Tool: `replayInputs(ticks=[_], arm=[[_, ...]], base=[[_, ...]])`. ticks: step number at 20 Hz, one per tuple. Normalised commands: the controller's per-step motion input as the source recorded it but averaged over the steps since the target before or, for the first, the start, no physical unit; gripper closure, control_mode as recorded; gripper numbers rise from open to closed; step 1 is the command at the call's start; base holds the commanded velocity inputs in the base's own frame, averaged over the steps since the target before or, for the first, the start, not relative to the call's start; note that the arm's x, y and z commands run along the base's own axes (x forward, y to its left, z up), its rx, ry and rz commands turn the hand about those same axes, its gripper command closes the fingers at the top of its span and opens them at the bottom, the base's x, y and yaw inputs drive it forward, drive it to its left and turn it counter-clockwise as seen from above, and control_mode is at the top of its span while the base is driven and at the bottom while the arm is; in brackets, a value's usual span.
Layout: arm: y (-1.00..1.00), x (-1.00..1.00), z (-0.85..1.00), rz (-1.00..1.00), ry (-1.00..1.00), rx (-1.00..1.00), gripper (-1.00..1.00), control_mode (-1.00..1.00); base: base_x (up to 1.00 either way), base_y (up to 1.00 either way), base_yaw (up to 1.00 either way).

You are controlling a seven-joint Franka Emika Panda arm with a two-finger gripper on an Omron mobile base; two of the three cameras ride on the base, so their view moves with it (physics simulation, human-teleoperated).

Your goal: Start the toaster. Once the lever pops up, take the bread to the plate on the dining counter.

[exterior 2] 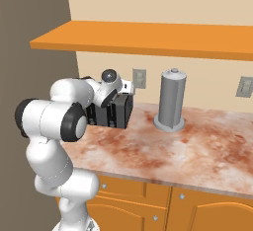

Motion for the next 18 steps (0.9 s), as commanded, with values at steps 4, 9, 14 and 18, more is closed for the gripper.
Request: replayInputs(ticks=[4, 9, 14, 18], arm=[[0.00, 0.00, 0.00, 0.00, 0.00, 0.00, -1.00, -1.00], [0.00, 0.00, 0.00, 0.00, 0.00, 0.00, -1.00, -1.00], [0.00, 0.00, 0.00, 0.00, 0.00, 0.00, -1.00, -1.00], [0.00, 0.00, 0.00, 0.00, 0.00, 0.00, -1.00, -1.00]], base=[[0.00, 0.00, 0.00], [0.00, 0.00, 0.00], [0.00, 0.00, 0.00], [0.00, 0.00, 0.00]])
